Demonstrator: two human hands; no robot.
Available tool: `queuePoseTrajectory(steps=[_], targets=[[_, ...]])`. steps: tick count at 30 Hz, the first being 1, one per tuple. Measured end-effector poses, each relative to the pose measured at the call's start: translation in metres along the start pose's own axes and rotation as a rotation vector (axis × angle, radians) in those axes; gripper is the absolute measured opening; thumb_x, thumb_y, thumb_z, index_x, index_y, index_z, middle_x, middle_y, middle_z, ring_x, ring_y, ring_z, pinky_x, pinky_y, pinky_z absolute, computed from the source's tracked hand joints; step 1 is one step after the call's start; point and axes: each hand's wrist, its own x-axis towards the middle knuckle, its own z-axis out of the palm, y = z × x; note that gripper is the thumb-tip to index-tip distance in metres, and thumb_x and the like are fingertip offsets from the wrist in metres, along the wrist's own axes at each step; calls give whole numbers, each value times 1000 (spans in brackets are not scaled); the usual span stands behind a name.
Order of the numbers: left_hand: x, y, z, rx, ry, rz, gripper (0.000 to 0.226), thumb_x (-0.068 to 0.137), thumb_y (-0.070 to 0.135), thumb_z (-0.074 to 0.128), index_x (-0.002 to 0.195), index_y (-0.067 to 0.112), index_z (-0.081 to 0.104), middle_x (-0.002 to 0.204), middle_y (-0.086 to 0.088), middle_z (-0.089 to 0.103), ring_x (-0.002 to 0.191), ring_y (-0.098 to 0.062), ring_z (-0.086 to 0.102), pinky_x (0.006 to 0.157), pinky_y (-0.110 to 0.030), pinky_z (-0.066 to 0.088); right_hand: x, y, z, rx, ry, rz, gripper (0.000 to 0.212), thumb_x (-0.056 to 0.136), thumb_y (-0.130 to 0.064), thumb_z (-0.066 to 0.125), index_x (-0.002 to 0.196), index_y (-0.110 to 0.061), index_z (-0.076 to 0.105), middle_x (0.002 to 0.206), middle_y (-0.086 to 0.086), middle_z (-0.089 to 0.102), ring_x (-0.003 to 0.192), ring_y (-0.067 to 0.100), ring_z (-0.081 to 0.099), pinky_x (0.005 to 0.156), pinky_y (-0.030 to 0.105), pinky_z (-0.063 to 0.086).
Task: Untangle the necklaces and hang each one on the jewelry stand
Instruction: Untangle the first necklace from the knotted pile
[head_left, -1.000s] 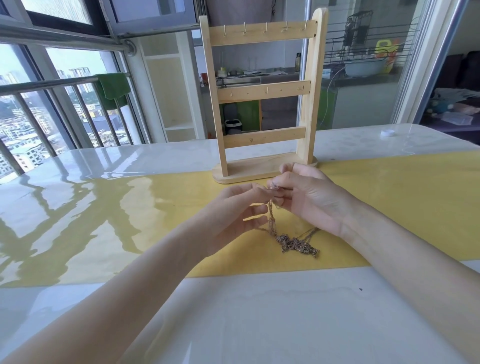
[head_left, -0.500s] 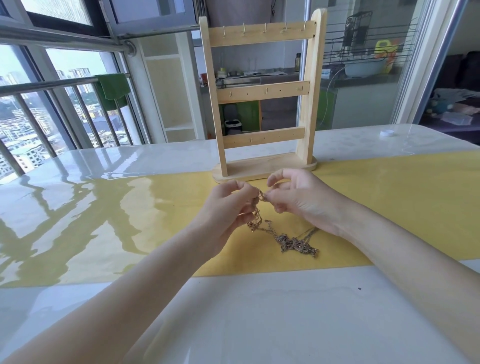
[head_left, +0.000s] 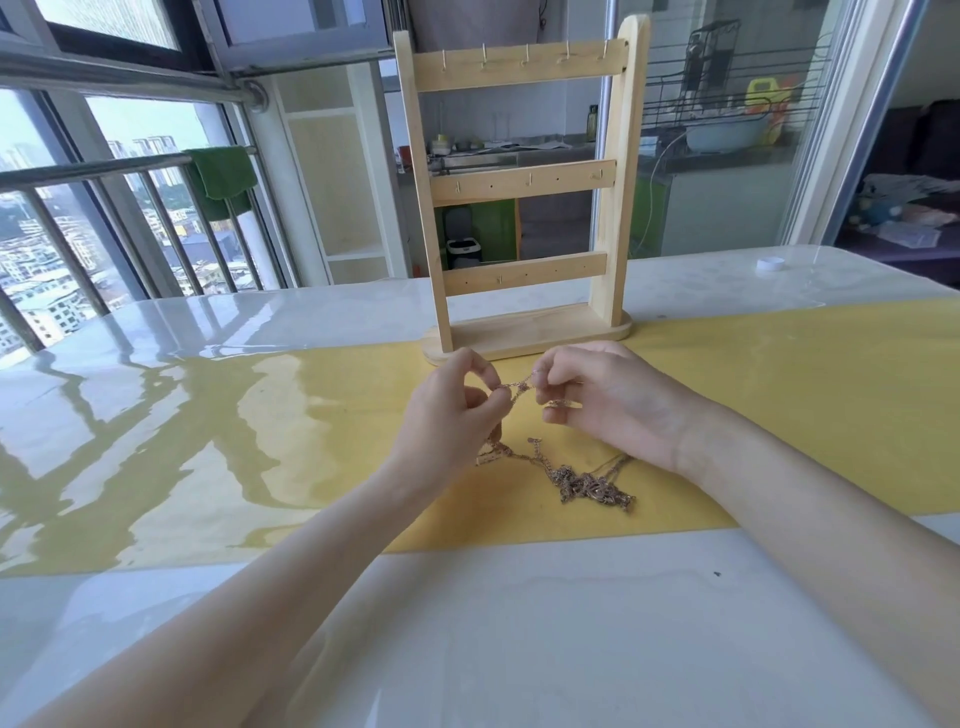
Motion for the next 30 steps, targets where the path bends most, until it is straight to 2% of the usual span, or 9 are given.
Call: queuePoseTrajectory(steps=[5, 8, 11, 18, 22, 24, 27, 30], targets=[[2, -1, -3, -227, -61, -182, 18, 92, 19, 61, 77, 14, 52, 43, 10, 50, 39, -5, 38, 41, -13, 30, -1, 2, -4, 13, -49, -12, 13, 87, -1, 59, 76, -7, 60, 77, 6, 63, 70, 12, 58, 61, 20, 47], [0, 0, -2, -316, -113, -225, 16, 92, 18, 62, 78, 12, 55, 54, 6, 55, 51, -8, 44, 49, -15, 39, 0, 5, -5, -27, -18, -21, 20, 82, 0, 65, 71, -11, 54, 70, 5, 60, 64, 12, 57, 58, 19, 48], [-1, 3, -1, -372, -118, -221, 14, 90, 17, 63, 79, 11, 58, 64, 3, 56, 58, -8, 48, 56, -16, 44, 1, 5, -6, 10, -18, -26, 27, 83, 4, 63, 67, -12, 49, 63, 4, 55, 60, 13, 53, 54, 19, 47], [-1, 4, 2, -77, -90, 54, 16, 90, 18, 63, 75, 16, 57, 54, 8, 58, 50, -8, 50, 60, -27, 45, 0, 3, -8, 154, -81, 3, 26, 86, 5, 55, 71, -14, 45, 60, 3, 50, 55, 12, 43, 47, 18, 38], [1, 0, 1, -26, -88, 40, 17, 88, 16, 65, 73, 16, 58, 54, 10, 59, 53, -11, 53, 67, -37, 50, -1, 3, -8, 159, -87, -20, 23, 77, -2, 62, 70, -14, 43, 58, -1, 47, 52, 10, 40, 48, 18, 31], [2, -2, -1, -37, -78, 18, 18, 88, 13, 65, 71, 15, 57, 58, 10, 60, 54, -10, 54, 67, -34, 50, -1, 2, -9, 174, -75, -29, 22, 75, -4, 63, 70, -14, 44, 58, -2, 44, 52, 9, 39, 47, 18, 31], [3, -2, -3, -197, -75, -105, 17, 88, 9, 64, 73, 10, 57, 68, 3, 60, 59, -7, 60, 67, -22, 53, 0, 0, -12, 190, -28, -39, 22, 84, 2, 56, 73, -14, 45, 56, -2, 44, 51, 9, 38, 45, 17, 31], [4, 0, -6, -490, -102, -257, 14, 91, 7, 60, 77, 9, 57, 69, -2, 58, 65, -9, 62, 69, -21, 55, 0, 0, -12, 169, -28, -35, 20, 88, 3, 52, 76, -12, 47, 53, -3, 42, 49, 9, 35, 44, 17, 28]])
